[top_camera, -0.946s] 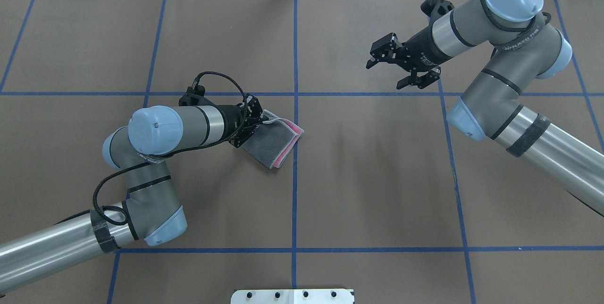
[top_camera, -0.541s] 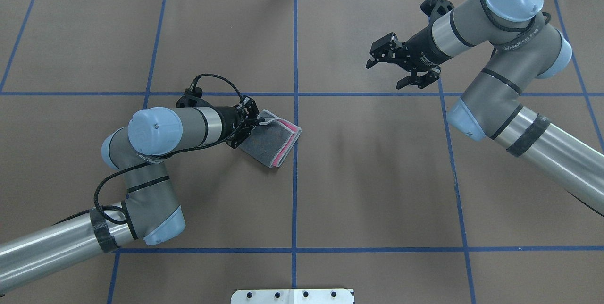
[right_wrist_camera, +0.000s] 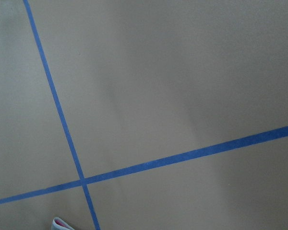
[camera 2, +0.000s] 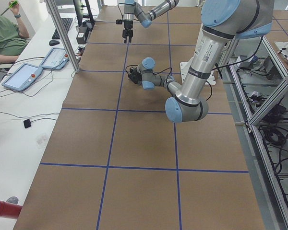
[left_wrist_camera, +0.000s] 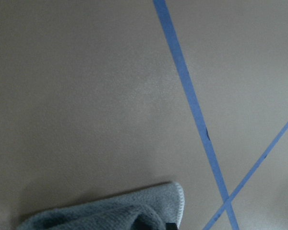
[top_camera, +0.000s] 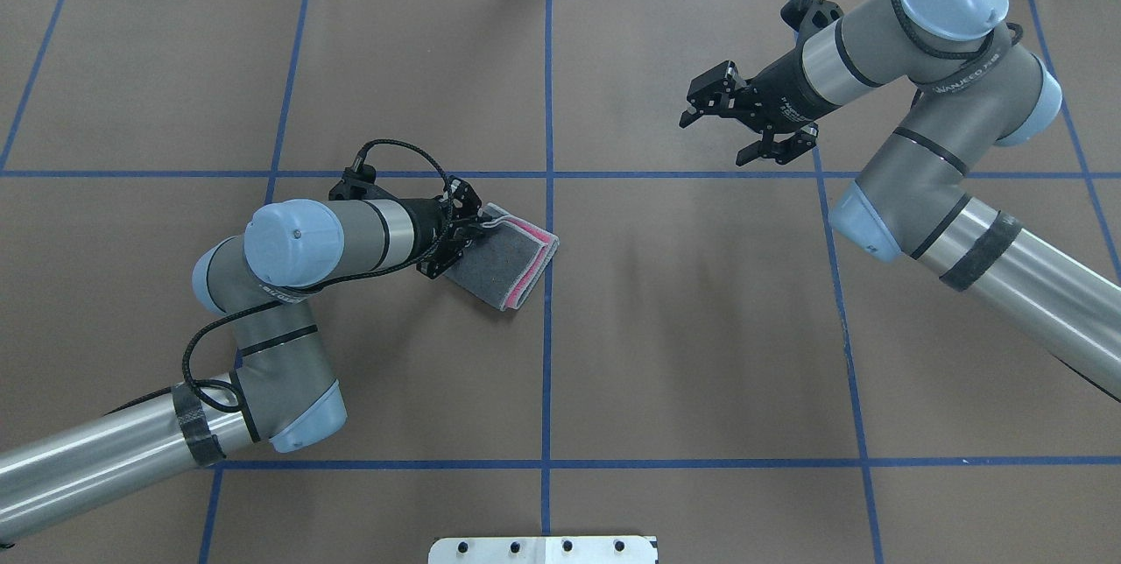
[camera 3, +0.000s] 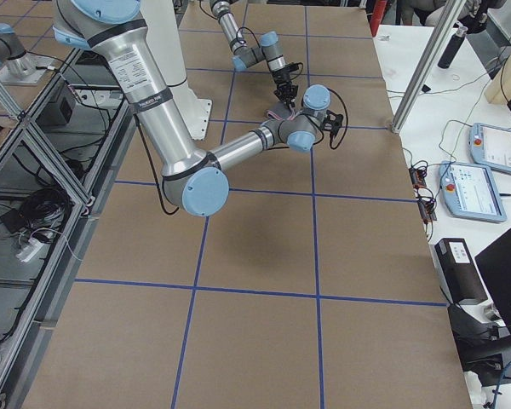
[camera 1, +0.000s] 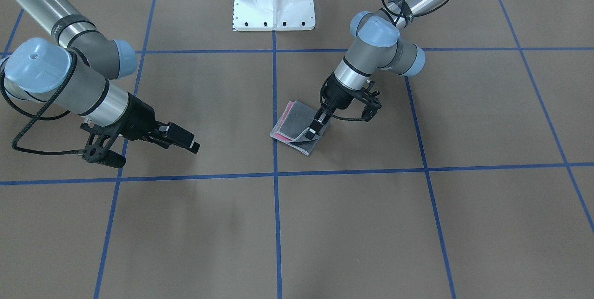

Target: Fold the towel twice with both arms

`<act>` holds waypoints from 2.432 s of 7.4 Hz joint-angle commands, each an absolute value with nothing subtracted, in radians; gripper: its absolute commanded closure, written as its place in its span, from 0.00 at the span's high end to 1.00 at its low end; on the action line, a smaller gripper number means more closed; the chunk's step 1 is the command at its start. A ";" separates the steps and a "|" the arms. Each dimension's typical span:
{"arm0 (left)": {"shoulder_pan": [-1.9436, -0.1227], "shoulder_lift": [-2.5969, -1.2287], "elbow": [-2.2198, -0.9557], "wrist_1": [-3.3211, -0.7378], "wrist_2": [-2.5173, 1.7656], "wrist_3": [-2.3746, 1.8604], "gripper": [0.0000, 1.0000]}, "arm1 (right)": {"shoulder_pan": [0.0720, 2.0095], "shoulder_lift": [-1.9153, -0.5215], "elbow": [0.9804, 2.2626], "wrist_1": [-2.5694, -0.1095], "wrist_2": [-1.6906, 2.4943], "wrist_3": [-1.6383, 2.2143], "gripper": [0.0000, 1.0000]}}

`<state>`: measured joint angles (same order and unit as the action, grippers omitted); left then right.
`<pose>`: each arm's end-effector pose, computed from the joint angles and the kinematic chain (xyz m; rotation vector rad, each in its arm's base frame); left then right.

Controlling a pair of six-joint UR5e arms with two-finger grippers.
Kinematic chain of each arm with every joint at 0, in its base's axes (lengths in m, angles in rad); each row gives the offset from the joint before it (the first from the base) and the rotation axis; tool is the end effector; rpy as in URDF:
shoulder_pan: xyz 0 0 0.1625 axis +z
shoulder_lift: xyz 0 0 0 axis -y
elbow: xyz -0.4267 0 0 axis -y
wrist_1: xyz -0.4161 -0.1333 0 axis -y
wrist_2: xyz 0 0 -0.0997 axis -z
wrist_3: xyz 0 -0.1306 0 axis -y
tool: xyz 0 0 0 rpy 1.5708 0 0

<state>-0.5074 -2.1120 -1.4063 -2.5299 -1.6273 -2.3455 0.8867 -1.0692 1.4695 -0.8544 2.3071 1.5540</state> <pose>0.6002 -0.4778 0.3086 -0.2384 1.3931 -1.0388 -0.4191 -0.5861 0.3273 -0.1263 -1.2406 0.3446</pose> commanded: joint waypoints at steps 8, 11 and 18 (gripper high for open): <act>-0.541 -2.135 -1.384 -2.531 -1.612 -2.344 1.00 | 0.887 -1.072 1.468 -0.854 2.307 1.552 0.99; -0.543 -2.230 -1.290 -2.531 -1.612 -2.341 1.00 | 0.887 -1.075 1.466 -0.854 2.307 1.551 0.99; -0.736 -2.270 -1.282 -2.507 -1.757 -2.228 1.00 | 0.908 -1.078 1.477 -0.857 2.307 1.519 0.99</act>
<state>-0.6706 -2.2683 -1.2784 -2.5186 -1.6732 -2.2930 0.8925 -1.0795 1.4745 -0.8527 2.3070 1.5310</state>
